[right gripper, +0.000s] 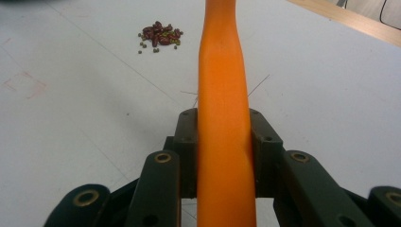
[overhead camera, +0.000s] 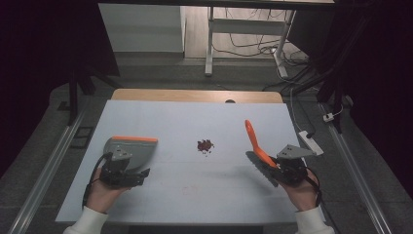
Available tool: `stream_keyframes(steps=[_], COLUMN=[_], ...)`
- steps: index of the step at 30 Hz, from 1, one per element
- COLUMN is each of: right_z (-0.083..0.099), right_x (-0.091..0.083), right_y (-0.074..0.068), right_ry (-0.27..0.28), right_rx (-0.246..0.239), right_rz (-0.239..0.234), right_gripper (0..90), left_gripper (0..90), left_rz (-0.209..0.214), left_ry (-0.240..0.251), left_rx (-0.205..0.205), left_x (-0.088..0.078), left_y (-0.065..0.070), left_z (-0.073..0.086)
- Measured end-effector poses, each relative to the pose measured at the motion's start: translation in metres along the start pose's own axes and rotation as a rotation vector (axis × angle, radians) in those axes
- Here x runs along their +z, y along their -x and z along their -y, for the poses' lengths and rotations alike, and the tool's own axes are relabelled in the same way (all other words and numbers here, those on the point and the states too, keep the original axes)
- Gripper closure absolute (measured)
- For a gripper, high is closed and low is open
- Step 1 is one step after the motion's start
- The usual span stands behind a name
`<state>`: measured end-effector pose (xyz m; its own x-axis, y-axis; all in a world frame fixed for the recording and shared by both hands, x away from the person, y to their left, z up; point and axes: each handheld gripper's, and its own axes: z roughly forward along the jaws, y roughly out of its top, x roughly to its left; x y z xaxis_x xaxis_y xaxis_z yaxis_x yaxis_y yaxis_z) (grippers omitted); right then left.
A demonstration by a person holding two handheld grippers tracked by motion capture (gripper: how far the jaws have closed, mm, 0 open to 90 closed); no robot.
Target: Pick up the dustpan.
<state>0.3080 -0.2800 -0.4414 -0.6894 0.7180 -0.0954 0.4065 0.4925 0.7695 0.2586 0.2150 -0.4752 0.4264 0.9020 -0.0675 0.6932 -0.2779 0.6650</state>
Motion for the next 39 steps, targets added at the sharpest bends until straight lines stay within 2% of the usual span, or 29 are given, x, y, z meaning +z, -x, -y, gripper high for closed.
stream_keyframes(steps=[1,6,9,13,15,19,23,26,31,35,39], right_z=[-0.001,-0.001,0.000,0.000,0.000,0.001,0.001,0.001,0.000,0.001,0.001], right_x=[-0.001,0.000,-0.001,-0.001,-0.001,0.001,0.001,0.001,0.002,0.002,0.001], right_y=[0.000,0.001,0.001,0.000,0.000,0.000,0.000,0.000,-0.002,-0.001,-0.001], right_ry=[0.001,0.003,0.000,0.007,0.004,-0.006,-0.006,0.001,0.000,0.001,-0.001], right_rx=[-0.001,0.003,-0.002,-0.007,-0.008,-0.008,-0.005,0.004,0.002,0.005,0.007], right_rz=[0.004,0.013,0.015,0.011,0.011,0.016,0.014,-0.010,-0.012,-0.011,-0.008], right_gripper=[69.9,69.9,69.9,69.9,69.9,69.8,69.9,69.9,69.9,69.9,69.9], left_gripper=[17.7,18.1,18.0,16.8,16.8,16.8,14.7,13.6,13.7,15.1,20.5], left_rz=[-0.017,-0.041,-0.063,-0.064,-0.073,-0.094,-0.096,-0.101,-0.087,-0.050,-0.052], left_ry=[-0.002,-0.015,-0.014,-0.049,-0.069,-0.116,-0.161,-0.180,-0.202,-0.214,-0.206], left_rx=[-0.027,-0.028,-0.063,-0.088,-0.121,-0.157,-0.179,-0.191,-0.220,-0.254,-0.273], left_x=[0.000,-0.002,-0.010,-0.015,-0.016,-0.013,-0.006,-0.001,0.009,0.015,0.019], left_y=[-0.004,-0.008,-0.020,-0.028,-0.035,-0.041,-0.044,-0.045,-0.046,-0.048,-0.050], left_z=[0.001,0.001,0.005,0.008,0.013,0.021,0.026,0.027,0.029,0.032,0.032])
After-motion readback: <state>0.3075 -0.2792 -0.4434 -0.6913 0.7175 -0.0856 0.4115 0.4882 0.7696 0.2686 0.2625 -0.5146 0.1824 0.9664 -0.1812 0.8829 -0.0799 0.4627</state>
